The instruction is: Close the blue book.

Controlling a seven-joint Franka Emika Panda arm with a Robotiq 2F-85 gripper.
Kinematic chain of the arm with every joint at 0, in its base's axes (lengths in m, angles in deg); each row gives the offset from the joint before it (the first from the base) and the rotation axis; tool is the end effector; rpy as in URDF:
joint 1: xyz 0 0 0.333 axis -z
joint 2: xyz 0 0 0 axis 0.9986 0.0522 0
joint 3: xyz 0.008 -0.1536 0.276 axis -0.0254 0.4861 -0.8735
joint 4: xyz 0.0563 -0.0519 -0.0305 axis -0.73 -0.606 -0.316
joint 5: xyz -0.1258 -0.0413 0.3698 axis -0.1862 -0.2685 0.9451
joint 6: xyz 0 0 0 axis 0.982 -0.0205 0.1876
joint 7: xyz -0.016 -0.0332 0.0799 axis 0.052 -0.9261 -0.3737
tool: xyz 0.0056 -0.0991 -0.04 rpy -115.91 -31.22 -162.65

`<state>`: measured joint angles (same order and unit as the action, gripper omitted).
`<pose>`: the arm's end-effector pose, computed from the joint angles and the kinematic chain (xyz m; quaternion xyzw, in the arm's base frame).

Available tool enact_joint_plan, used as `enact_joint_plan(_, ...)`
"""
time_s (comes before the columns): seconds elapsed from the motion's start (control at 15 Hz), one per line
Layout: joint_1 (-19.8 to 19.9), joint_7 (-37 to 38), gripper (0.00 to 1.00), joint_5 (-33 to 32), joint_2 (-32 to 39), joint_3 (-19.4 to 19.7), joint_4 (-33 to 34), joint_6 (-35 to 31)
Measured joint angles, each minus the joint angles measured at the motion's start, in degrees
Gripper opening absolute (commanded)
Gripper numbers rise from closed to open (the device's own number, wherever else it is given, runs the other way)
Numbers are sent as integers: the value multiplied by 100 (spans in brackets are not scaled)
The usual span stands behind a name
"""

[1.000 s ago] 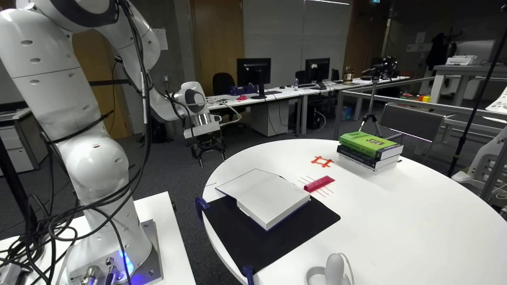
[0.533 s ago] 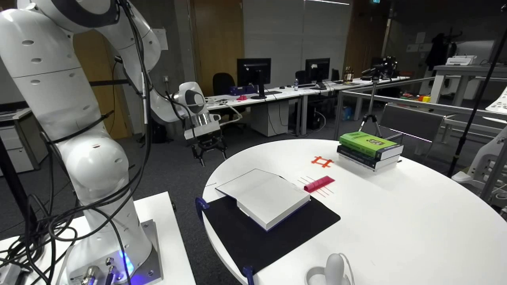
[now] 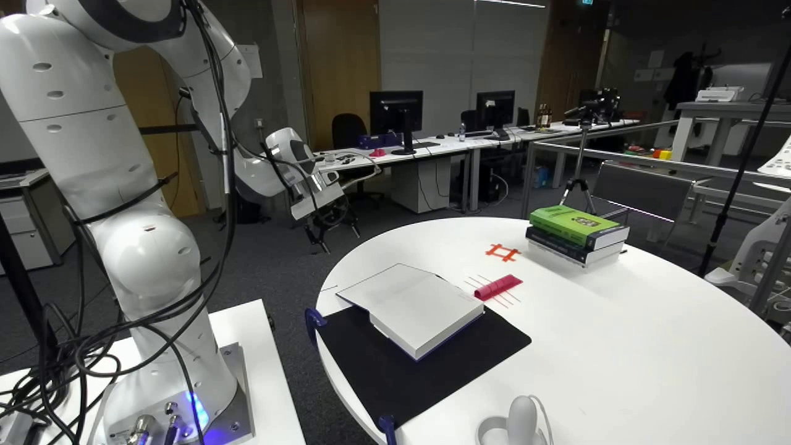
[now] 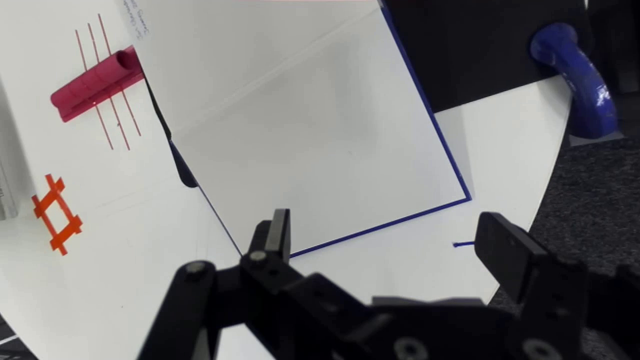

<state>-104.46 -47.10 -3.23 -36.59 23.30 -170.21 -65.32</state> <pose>0.3395 0.2474 0.2840 0.7769 0.5896 0.0826 0.2048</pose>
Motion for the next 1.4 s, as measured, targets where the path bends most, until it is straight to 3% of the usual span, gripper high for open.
enact_joint_plan(0.53,155,1393,100,-1901,-81,12,-126,-255)
enact_joint_plan(1.2,165,1495,100,-1906,-39,24,-199,-250)
enact_joint_plan(1.4,158,1897,100,-2301,-39,-68,-200,-256)
